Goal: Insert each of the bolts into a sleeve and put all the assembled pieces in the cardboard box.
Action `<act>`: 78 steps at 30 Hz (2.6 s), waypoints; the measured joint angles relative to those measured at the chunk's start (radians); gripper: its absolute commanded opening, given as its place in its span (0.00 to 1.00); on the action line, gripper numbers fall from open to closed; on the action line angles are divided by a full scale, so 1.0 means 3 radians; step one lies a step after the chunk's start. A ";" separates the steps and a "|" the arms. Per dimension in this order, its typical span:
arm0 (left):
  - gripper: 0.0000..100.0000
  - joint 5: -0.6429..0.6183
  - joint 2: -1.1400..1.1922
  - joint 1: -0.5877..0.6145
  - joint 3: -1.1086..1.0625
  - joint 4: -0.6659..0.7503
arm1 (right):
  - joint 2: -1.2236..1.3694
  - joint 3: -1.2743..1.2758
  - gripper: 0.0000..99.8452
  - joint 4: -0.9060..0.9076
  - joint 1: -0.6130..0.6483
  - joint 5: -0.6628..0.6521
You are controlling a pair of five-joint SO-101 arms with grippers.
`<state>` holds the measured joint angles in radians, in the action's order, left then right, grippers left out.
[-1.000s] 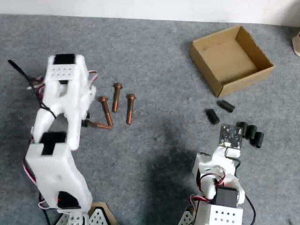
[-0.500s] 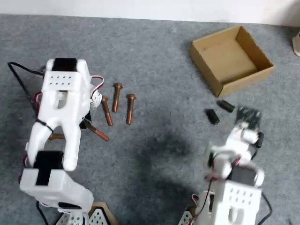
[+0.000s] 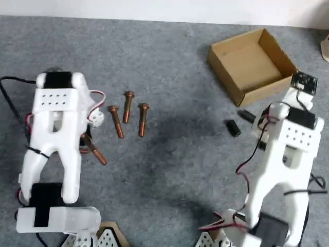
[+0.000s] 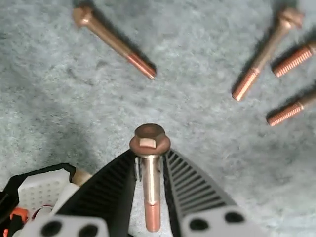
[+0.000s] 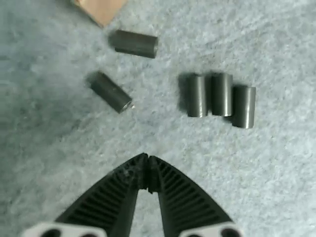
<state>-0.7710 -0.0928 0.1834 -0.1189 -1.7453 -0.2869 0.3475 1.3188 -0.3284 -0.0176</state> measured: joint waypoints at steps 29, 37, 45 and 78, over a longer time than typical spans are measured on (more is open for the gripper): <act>0.01 0.1110 0.0000 0.0000 -0.0087 0.0327 | 0.2087 -0.0803 0.10 -0.0578 -0.0286 -0.0404; 0.01 0.1110 0.0000 -0.0066 -0.0087 0.0327 | 0.2266 -0.0834 0.04 -0.0675 -0.0332 -0.0471; 0.01 0.1110 -0.0803 -0.0286 -0.0102 0.0276 | 0.2189 -0.0844 0.00 -0.0644 -0.0378 -0.0471; 0.01 0.1499 -0.4107 -0.0338 -0.3278 0.2803 | -0.0281 -0.0399 0.00 0.0419 0.1095 0.0077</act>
<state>-0.3214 -1.3249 0.0821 -1.1024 -0.9045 -0.3713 0.2279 1.4446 0.0000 0.0054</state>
